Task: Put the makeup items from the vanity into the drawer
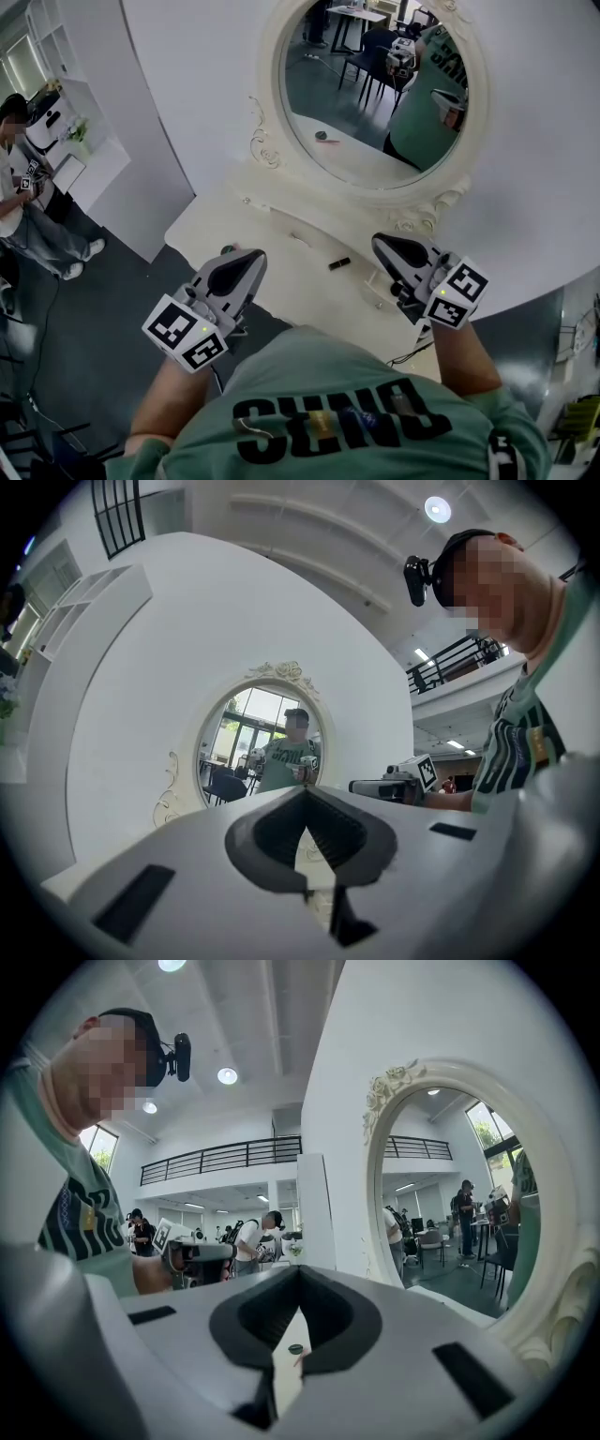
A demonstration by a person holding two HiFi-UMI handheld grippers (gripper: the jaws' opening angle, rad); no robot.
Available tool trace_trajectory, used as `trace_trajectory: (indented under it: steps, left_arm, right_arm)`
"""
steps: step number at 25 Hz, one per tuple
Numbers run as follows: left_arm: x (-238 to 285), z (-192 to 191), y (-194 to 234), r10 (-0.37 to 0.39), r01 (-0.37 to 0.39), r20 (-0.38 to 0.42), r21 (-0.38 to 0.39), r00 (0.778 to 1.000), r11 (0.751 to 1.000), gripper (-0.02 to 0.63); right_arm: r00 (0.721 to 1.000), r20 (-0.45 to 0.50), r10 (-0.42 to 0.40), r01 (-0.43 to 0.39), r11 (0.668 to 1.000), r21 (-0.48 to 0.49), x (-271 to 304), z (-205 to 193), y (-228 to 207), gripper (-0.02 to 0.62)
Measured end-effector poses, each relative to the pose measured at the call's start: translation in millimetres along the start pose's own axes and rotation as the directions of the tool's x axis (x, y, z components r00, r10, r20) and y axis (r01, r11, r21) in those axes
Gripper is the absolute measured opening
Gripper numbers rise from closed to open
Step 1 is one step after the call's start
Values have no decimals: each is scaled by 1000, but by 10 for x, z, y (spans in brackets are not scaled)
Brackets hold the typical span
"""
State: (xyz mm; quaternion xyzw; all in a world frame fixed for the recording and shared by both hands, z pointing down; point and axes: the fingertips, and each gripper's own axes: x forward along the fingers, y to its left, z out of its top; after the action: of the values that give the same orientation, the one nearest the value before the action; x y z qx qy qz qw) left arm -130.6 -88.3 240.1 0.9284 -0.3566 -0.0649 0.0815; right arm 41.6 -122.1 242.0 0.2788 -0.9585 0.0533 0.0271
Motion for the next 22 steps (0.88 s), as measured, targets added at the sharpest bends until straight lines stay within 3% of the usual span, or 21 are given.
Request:
trace_trajectory:
  steps: [22]
  left_arm:
    - [13, -44, 2, -2, 2, -3, -8, 1000, 1000, 8]
  right_arm:
    - [1000, -19, -10, 9, 1000, -30, -20, -54, 14, 9]
